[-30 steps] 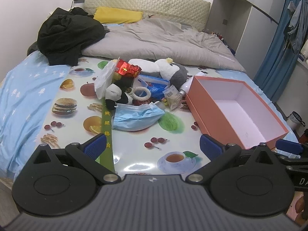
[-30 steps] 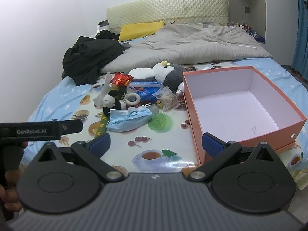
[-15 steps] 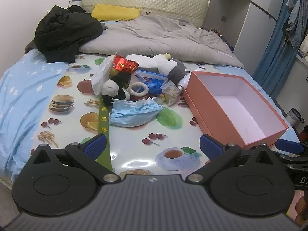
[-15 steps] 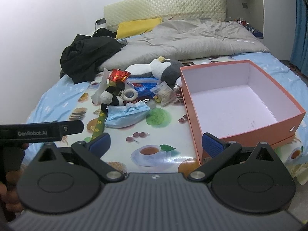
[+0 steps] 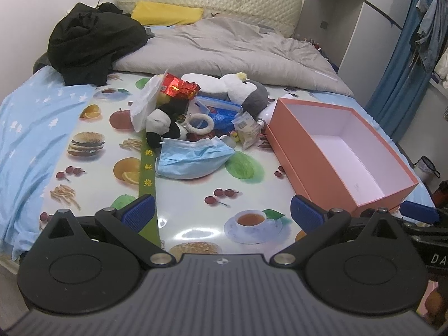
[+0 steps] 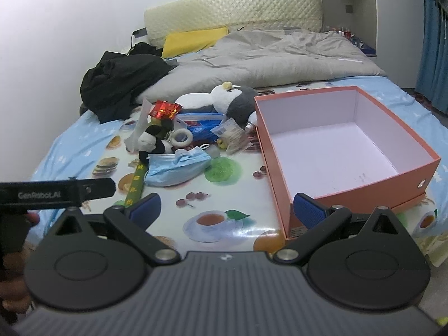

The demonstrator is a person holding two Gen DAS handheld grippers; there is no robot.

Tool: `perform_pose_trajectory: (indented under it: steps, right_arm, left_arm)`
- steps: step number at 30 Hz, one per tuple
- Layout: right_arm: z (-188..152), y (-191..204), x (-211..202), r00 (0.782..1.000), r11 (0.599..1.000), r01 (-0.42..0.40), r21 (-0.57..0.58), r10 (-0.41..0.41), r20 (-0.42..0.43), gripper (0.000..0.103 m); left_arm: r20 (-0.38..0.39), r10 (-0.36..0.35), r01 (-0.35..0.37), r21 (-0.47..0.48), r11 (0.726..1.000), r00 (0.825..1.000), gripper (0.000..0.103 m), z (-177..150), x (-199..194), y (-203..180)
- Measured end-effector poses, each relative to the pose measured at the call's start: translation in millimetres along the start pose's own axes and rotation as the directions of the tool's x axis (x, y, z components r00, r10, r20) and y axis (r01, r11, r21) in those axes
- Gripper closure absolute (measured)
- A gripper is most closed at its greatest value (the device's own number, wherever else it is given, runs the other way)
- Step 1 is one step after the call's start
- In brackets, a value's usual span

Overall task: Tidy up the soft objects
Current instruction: 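Move both tools toward the pile of items beside the pink box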

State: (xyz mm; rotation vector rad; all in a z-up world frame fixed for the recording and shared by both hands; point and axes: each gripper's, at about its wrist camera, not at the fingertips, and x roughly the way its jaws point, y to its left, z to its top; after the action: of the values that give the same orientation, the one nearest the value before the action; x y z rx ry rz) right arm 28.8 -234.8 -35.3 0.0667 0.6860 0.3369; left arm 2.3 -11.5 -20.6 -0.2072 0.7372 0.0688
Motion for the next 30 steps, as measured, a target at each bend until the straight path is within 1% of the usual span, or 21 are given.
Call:
perform_pose_trajectory:
  steps: [2,5,12,17,22,30]
  right_arm:
    - [-1,-1,1,1.0,1.0,0.002,-0.01,-0.002,-0.004,0.0]
    - [-2,-5,2,1.0,1.0,-0.028,0.007,0.028,-0.011,0.0]
    - [-3,-3,8,0.999,1.0,-0.022,0.006,0.022,-0.031,0.0]
    - [-3,-3,10,0.998,0.999,-0.045,0.023,0.046,-0.031,0.0]
    - [-3,-4,12,1.0,1.0,-0.007,0.029,0.008,-0.028,0.0]
    - [0,-4,19,1.0,1.0,-0.014,0.026,0.014,-0.023,0.0]
  left_arm:
    - [0.0,0.002,-0.002,0.004,1.0,1.0,0.0,-1,2,1]
    - [-0.001,0.003,-0.003,0.008,1.0,1.0,0.0,-2,3,2]
    - [0.002,-0.008,0.008,0.011,1.0,1.0,0.0,-6,8,4]
    - [-0.005,-0.013,0.013,0.008,1.0,1.0,0.0,-8,10,5]
    - [-0.017,-0.018,0.018,0.015,1.0,1.0,0.0,-12,19,7]
    - [-0.021,-0.028,0.029,0.014,0.999,0.999,0.0,-11,31,12]
